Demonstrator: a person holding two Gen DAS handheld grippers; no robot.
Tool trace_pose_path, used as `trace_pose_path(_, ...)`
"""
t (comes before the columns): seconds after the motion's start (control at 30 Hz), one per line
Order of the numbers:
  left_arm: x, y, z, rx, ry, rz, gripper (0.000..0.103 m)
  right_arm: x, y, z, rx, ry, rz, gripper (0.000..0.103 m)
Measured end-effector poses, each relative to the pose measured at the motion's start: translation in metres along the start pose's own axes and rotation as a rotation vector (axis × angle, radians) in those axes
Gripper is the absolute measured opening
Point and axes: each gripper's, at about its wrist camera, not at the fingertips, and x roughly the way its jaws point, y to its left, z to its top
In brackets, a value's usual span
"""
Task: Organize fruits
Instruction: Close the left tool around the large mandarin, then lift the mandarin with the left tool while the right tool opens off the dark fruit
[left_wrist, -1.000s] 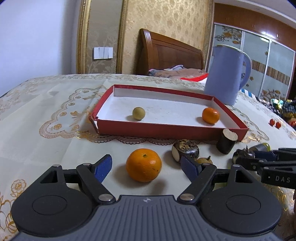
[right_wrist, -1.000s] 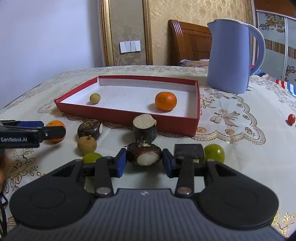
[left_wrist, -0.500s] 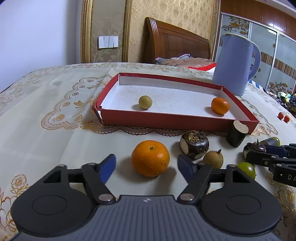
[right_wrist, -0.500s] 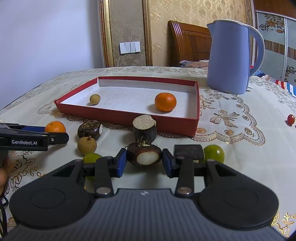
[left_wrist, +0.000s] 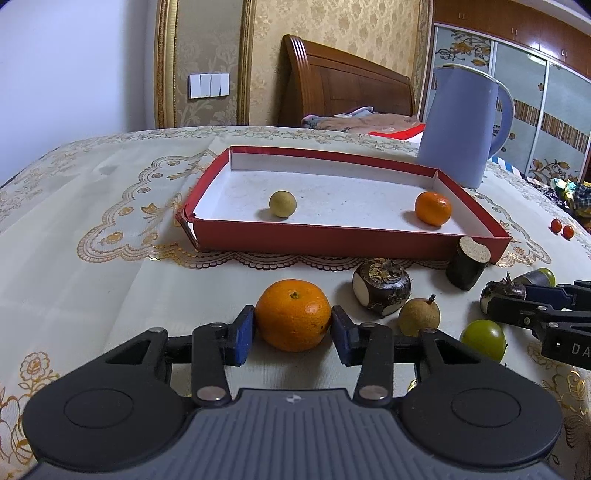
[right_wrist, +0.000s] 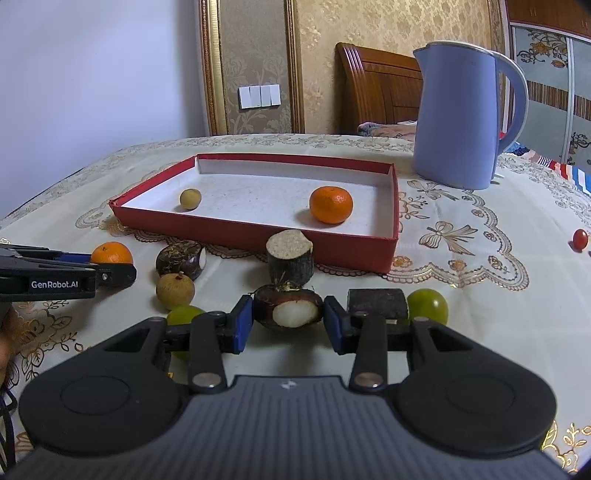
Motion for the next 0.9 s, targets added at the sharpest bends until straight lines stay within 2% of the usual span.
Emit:
trace_pose_path(0.6, -0.006, -0.011, 0.010, 0.033, -0.033, 0.020, 0.043, -0.006, 0.005, 0.005, 0.007, -0.036, 0.013, 0.039)
trace_pose_path(0.8, -0.007, -0.016, 0.022, 0.052, -0.050, 0.024, 0.043, -0.014, 0.009, 0.015, -0.022, -0.092, -0.012, 0.039)
trace_pose_path(0.87, -0.006, -0.018, 0.024, 0.055, -0.052, 0.025, 0.043, -0.015, 0.011, 0.016, -0.037, -0.100, -0.024, 0.026)
trace_pose_path(0.9, -0.005, -0.018, 0.024, 0.056, -0.053, 0.027, 0.043, -0.016, 0.010, 0.016, -0.037, -0.098, -0.022, 0.022)
